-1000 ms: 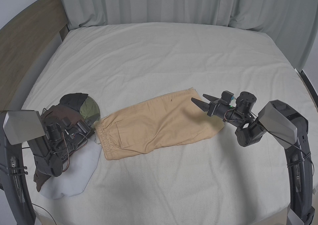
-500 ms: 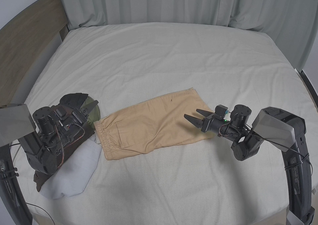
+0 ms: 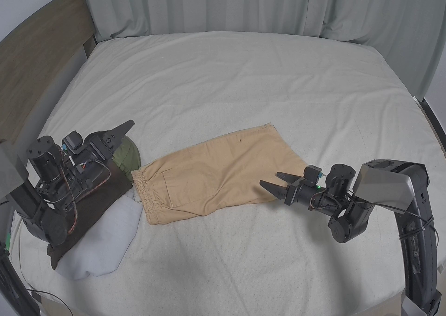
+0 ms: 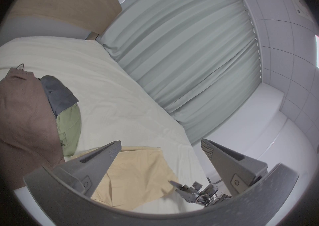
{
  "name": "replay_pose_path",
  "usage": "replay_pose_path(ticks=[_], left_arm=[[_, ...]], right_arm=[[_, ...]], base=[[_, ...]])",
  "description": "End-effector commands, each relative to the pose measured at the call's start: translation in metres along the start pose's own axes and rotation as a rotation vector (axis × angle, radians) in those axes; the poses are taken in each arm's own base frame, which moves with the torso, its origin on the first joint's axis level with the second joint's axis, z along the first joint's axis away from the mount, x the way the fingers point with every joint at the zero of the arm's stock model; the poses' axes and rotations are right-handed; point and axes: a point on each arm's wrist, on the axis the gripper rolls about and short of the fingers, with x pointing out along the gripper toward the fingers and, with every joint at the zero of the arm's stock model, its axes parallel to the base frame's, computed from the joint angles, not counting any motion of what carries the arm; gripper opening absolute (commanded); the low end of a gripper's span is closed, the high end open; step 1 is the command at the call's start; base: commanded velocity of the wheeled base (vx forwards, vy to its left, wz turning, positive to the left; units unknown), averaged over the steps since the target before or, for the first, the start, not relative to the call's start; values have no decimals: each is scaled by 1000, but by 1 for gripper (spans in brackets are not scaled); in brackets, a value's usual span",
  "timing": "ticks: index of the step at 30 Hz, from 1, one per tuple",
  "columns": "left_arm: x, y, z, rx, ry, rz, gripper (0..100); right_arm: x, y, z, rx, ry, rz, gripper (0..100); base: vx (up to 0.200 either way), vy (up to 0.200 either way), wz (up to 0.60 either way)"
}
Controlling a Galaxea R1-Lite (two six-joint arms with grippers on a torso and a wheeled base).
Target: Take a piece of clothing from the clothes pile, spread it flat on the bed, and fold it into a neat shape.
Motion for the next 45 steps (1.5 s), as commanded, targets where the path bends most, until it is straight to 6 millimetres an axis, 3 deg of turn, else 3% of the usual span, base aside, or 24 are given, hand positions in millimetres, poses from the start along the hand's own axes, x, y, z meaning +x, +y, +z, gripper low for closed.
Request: replay_pose_path(ticks=[1,8,29,38,45], left_arm=[[-10,-28,10,27,-27,-75,100],[-16,-43,7,43,-17,-113,100],[-30,-39,-29,419,123,-112,100],[-38,-30,-41,614,176,-98,100],[-39,-26,-45,612,198,-91,100]], right_arm=[[-10,5,-11,34,45,-21,100],[-18,17,-26,71,105,-44,100],[-37,19,-49,132,190,-122,100],[-33,18,-46,135,169,-131,100],[-8,14,-48,212,101,-166,100]], base=[[0,0,0],[0,0,0],[0,0,0],[0,0,0],[0,0,0]])
